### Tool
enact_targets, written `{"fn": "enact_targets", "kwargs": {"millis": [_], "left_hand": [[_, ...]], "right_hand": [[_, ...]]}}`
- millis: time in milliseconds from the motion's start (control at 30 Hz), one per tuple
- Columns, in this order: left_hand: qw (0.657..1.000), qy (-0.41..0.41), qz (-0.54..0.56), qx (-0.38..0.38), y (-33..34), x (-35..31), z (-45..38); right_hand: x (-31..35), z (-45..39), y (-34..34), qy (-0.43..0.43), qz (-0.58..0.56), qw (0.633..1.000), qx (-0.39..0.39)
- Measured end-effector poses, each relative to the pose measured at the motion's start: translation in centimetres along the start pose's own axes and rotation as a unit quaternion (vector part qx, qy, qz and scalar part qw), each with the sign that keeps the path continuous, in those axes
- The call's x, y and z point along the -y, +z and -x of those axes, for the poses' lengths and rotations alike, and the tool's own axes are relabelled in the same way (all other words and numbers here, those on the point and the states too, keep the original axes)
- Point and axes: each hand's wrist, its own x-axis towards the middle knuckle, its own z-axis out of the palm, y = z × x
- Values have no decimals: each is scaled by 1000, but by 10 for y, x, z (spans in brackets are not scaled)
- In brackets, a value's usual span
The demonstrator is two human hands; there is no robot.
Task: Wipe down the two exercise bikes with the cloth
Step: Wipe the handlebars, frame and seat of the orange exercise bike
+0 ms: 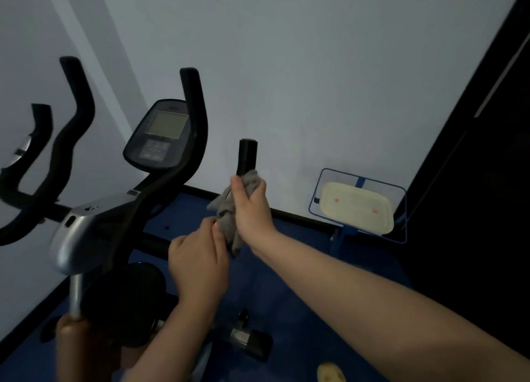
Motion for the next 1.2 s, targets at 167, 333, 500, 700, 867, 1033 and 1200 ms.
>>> {"fn": "enact_targets", "kwargs": {"millis": [167, 333, 500, 700, 867, 1033, 1200], "left_hand": [[1000, -8, 2, 27, 1, 0, 1], [999, 5, -5, 45, -2, 2, 3], [998, -16, -5, 59, -2, 0, 3], [998, -14, 1, 59, -3, 1, 3], [999, -26, -15, 15, 1, -2, 5], [998, -39, -38, -27, 9, -5, 8], [993, -71, -44, -83, 16, -6, 9]], "right_hand": [[43, -37, -7, -40, 5, 998, -56], [8, -15, -6, -43, 52, 998, 3], [36, -43, -22, -41, 57, 996, 48], [-3, -25, -19, -105, 51, 993, 0], [47, -65, -23, -221, 70, 973, 13], [48, -73, -35, -487, 389, 779, 65], [53, -95, -61, -681, 461, 558, 113]]}}
